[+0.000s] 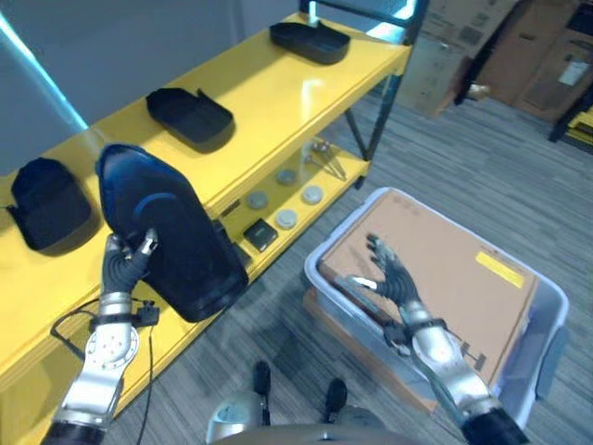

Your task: Move parts from the plastic box to the shelf.

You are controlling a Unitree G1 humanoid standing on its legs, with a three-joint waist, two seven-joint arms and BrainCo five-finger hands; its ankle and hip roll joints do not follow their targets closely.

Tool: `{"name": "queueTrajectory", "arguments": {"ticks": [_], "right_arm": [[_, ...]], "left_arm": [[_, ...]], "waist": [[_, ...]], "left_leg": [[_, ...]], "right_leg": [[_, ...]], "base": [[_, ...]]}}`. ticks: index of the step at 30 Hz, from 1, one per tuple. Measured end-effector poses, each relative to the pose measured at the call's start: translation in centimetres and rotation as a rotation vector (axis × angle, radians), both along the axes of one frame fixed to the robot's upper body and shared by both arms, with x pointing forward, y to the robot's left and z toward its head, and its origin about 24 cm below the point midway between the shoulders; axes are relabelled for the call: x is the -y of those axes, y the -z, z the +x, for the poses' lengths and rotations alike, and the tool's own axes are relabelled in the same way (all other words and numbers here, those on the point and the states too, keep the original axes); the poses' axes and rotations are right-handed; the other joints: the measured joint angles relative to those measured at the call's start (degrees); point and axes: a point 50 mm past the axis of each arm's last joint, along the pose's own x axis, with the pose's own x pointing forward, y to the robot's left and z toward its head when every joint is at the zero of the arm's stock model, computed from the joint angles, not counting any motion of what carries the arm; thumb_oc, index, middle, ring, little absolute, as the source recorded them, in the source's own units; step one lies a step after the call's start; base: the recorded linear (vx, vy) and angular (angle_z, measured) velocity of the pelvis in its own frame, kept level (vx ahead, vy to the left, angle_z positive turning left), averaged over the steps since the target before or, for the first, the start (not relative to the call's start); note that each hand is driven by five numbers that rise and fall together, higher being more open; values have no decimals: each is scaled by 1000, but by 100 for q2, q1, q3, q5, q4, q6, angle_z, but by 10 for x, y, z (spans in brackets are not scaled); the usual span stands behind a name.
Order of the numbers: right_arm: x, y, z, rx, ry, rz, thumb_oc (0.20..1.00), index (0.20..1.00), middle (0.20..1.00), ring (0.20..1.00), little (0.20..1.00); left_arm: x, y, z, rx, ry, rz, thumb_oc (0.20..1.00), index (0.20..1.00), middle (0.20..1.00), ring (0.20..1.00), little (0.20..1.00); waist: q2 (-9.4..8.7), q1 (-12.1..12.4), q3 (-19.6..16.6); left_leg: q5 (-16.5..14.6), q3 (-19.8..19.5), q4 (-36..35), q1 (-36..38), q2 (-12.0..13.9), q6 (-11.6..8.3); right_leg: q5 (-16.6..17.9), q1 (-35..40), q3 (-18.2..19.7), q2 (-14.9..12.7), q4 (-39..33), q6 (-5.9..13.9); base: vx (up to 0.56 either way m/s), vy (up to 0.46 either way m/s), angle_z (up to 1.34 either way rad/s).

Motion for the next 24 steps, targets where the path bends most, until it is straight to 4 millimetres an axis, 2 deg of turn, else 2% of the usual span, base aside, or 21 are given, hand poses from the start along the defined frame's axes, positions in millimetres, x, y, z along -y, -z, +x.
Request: {"name": "queueTrajectory", "arguments": {"ticks": [1, 3, 4, 7, 10, 11, 14, 16, 17, 19, 20, 21, 22, 23, 24], "right_arm": [[9, 16, -12, -79, 8, -11, 1000, 1000, 1000, 1000, 1000], [18, 32, -24, -163, 14, -20, 1000, 1000, 1000, 1000, 1000], [23, 50, -36, -258, 19, -23, 1000, 1000, 1000, 1000, 1000], [17, 79, -55, -396, -36, -20, 1000, 1000, 1000, 1000, 1000], [8, 88, -53, -434, -107, -52, 1000, 1000, 1000, 1000, 1000], [3, 87, -50, -432, -148, -62, 1000, 1000, 1000, 1000, 1000], [-10, 87, -40, -411, -193, -67, 1000, 1000, 1000, 1000, 1000], [-21, 93, -35, -435, -212, -64, 1000, 1000, 1000, 1000, 1000], [-26, 96, -37, -450, -222, -60, 1000, 1000, 1000, 1000, 1000], [-28, 107, -48, -523, -222, -66, 1000, 1000, 1000, 1000, 1000], [-22, 111, -51, -554, -204, -79, 1000, 1000, 1000, 1000, 1000], [-11, 116, -57, -598, -160, -103, 1000, 1000, 1000, 1000, 1000], [-2, 120, -57, -620, -114, -116, 1000, 1000, 1000, 1000, 1000], [2, 123, -54, -634, -78, -109, 1000, 1000, 1000, 1000, 1000], [4, 126, -50, -655, -52, -101, 1000, 1000, 1000, 1000, 1000]], "left_arm": [[2, -4, -5, 36, 37, -6, 200, 200, 200, 200, 200], [4, -11, -8, 88, 68, -9, 200, 200, 200, 200, 200], [6, -19, -8, 136, 92, -13, 200, 200, 200, 200, 200], [6, -42, -7, 262, 127, 9, 200, 200, 200, 200, 200], [10, -58, -2, 329, 156, 24, 200, 200, 200, 200, 200], [13, -67, -3, 373, 173, 20, 200, 200, 200, 200, 200], [16, -77, -6, 408, 191, 18, 200, 200, 200, 200, 200], [12, -78, -9, 402, 175, 27, 200, 200, 200, 200, 200], [9, -75, -12, 377, 177, 12, 200, 200, 200, 200, 200], [7, -69, -12, 347, 202, -33, 200, 200, 200, 200, 200], [6, -66, -12, 324, 219, -42, 200, 200, 200, 200, 200], [6, -64, -12, 308, 238, -48, 200, 200, 200, 200, 200], [7, -65, -12, 311, 252, -45, 200, 200, 200, 200, 200], [7, -66, -11, 319, 257, -47, 200, 200, 200, 200, 200], [6, -66, -11, 315, 261, -42, 200, 200, 200, 200, 200]], "waist": [[-7, -12, 4], [-19, -11, 17], [-48, -23, 34], [-78, -13, 47], [-93, 15, 34], [-93, 102, 34], [-95, 320, 3], [-93, 476, -19], [-87, 579, -26], [-118, 581, -40], [-120, 564, -44], [-74, 543, -69], [-47, 540, -77], [-89, 548, -94], [-184, 572, -138]], "left_leg": [[64, -29, 0, 1, -34, 21], [121, -99, 0, 1, -98, 15], [134, -203, 8, 37, -156, 12], [150, -329, 34, 179, -208, -10], [130, -458, 0, 187, -194, -86], [115, -482, -1, 173, -175, -118], [99, -496, -3, 135, -157, -96], [111, -503, -4, 28, -144, -112], [105, -392, -5, -51, -137, -112], [-215, 543, -5, -204, 29, -52], [-429, 1151, -2, -230, 106, -9], [-472, 1657, 34, -148, 193, 37], [-240, 1841, 34, -120, 245, 302], [-82, 1939, 21, -124, 240, 366], [87, 2086, 35, -140, 196, 183]], "right_leg": [[-46, 57, -87, -14, 0, 46], [-77, 105, -153, -54, 0, 88], [-120, 190, -176, -94, 0, 137], [-192, 389, -203, -127, -2, 212], [-240, 467, -323, -98, -2, 212], [-250, 461, -327, -70, -2, 223], [-232, 466, -367, -30, -1, 189], [-211, 472, -590, -24, 2, 153], [-198, 508, -811, -45, 4, 156], [-226, 726, -1529, -208, 61, 192], [-268, 811, -1656, -347, 261, 128], [-483, 801, -1670, -462, 729, 89], [-1062, 679, -1536, -564, 1227, 107], [-1213, 522, -1373, -594, 1325, 160], [-1185, 305, -1314, -704, 1283, 93]], "base": [[-36, 58, 36], [-20, 59, 34], [-9, 51, 35], [-7, 37, 25], [21, 12, 24], [35, 6, 11], [21, -5, 14], [-11, -16, 54], [-7, 9, 127], [40, 36, 221], [44, 142, 274], [1, 169, 257], [40, 217, 197], [65, 183, 123], [99, 288, 83]]}}
